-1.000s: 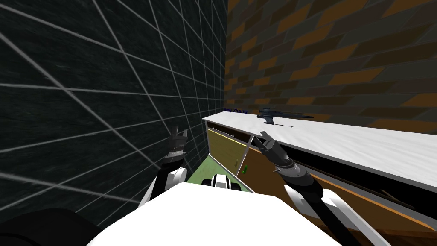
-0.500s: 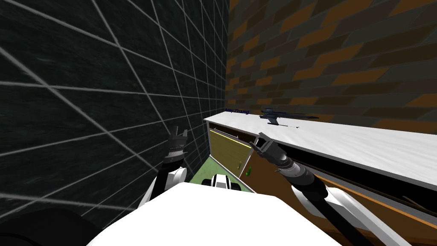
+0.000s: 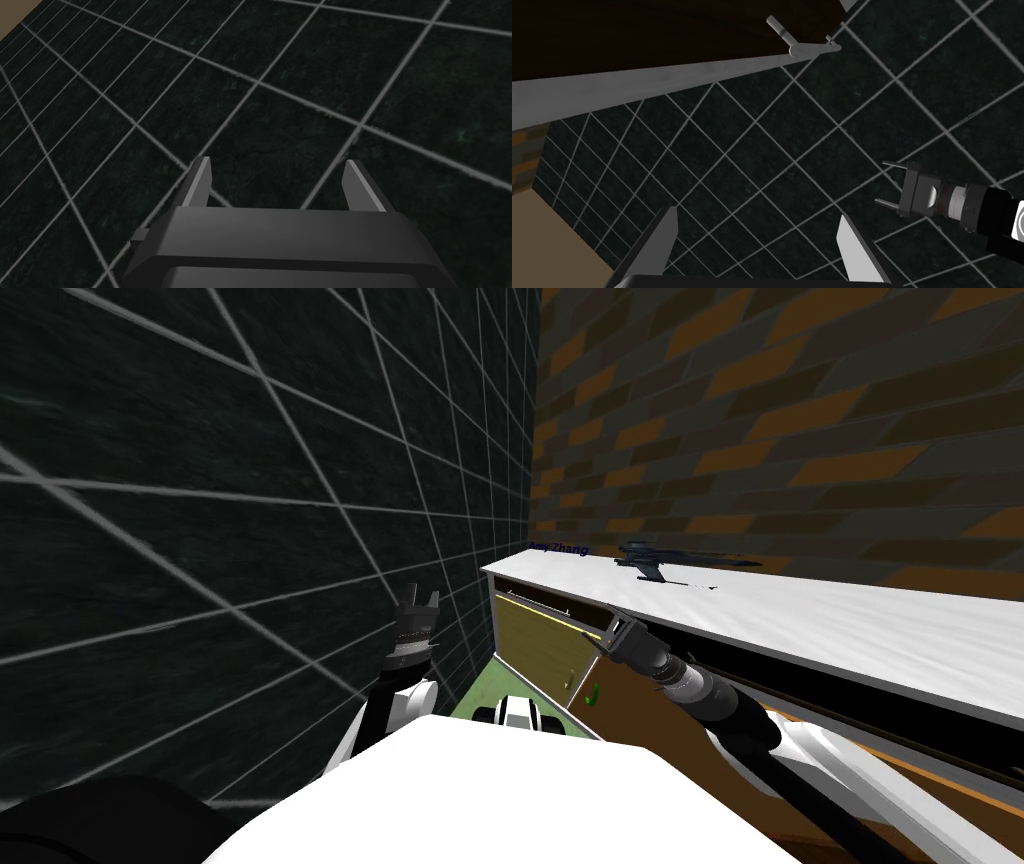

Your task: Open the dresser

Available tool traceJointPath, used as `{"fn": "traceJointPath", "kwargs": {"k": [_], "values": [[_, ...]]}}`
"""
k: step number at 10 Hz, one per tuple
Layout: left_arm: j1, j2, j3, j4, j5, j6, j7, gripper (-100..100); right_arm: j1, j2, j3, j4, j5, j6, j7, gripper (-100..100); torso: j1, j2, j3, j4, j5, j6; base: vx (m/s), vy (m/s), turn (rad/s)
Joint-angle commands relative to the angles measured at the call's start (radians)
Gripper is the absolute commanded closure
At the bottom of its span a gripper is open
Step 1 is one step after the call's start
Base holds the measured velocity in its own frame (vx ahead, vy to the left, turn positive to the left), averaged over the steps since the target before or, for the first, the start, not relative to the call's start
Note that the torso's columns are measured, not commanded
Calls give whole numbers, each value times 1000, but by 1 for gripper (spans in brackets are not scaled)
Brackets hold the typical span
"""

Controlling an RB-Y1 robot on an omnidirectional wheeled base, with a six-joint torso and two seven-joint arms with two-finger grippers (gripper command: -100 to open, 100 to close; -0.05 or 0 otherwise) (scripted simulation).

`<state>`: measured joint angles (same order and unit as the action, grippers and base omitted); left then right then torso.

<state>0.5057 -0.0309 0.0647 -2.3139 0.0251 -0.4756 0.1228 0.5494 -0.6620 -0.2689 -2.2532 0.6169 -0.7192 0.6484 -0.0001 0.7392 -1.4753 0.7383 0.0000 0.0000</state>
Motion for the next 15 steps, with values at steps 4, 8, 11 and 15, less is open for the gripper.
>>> {"fn": "traceJointPath", "kwargs": {"k": [4,8,11,15], "values": [[0,0,0,0,0,0,0,0,16,-156,-67,59,150,-11,146,-100,-1,-1,-1,0,0,0,38,88,-30],[0,0,0,0,0,0,0,0,24,-251,-107,101,241,-17,238,-100,-1,-2,-1,0,0,0,35,87,-30],[0,0,0,0,0,0,0,0,31,-334,-140,135,320,-22,315,-100,0,-2,-1,0,0,0,47,98,-33],[0,0,0,0,0,0,0,0,38,-417,-174,165,398,-29,391,-100,-1,0,0,0,-1,0,26,77,-25]]}}
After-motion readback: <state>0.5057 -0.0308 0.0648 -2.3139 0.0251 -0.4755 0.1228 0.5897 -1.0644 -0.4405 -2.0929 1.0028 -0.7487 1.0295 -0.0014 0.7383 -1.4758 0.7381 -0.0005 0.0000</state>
